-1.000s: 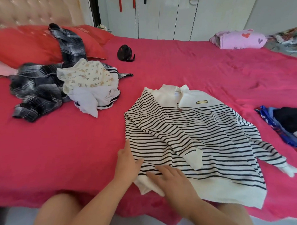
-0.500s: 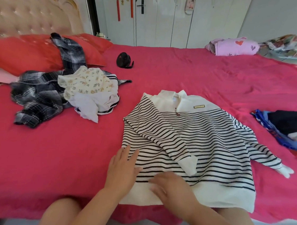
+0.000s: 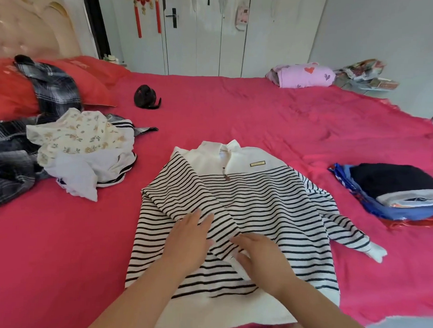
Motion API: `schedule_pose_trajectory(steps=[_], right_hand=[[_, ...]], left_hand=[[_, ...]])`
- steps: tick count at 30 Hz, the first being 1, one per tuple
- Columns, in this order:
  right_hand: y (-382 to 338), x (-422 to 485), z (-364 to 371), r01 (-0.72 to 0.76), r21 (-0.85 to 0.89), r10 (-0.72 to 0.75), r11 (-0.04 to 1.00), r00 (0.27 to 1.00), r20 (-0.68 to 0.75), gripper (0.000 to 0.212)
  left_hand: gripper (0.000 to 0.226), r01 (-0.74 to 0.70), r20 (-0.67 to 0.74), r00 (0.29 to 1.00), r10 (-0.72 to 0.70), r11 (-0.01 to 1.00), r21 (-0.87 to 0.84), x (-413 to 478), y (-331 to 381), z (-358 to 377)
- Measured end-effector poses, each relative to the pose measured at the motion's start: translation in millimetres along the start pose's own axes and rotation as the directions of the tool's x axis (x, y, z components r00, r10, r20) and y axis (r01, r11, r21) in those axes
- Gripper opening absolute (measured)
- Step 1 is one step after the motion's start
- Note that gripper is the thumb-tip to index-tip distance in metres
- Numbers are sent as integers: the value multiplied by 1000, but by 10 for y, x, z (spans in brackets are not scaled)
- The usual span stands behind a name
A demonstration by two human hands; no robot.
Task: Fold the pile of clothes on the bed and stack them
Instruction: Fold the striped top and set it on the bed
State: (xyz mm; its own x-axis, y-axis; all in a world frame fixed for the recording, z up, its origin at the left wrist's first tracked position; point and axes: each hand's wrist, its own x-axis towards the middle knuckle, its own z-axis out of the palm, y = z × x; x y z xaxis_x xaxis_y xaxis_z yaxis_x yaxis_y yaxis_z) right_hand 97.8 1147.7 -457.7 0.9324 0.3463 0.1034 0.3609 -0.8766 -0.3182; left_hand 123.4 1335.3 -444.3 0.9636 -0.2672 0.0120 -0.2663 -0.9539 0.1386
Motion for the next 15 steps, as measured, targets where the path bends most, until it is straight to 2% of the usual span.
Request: schedule_pose_trajectory(steps=[4, 5, 8, 11, 13, 15], right_hand=[[307, -23, -171, -126, 56, 128, 990, 991, -43, 38], [395, -37, -206, -155, 55, 158, 986, 986, -48, 37], [591, -101, -247, -158, 19, 158, 987, 987, -1, 32], [571, -144, -156, -115, -18, 116, 993, 993, 31, 41], [476, -130, -61, -119, -25, 119, 993, 992, 27, 49], [378, -90, 0, -122, -40, 124, 992, 992, 36, 47]], left_hand=[[62, -17, 259, 966, 3, 999, 51, 129, 142, 224], [60, 1, 268, 963, -16, 998, 56, 145, 168, 264], [42, 13, 97, 995, -14, 1000, 8, 216, 234, 294], [18, -4, -45, 999, 0, 996, -95, 277, 277, 243], [21, 25, -95, 995, -43, 983, -180, 293, 285, 215], [20, 48, -134, 987, -93, 950, -308, 295, 282, 184]])
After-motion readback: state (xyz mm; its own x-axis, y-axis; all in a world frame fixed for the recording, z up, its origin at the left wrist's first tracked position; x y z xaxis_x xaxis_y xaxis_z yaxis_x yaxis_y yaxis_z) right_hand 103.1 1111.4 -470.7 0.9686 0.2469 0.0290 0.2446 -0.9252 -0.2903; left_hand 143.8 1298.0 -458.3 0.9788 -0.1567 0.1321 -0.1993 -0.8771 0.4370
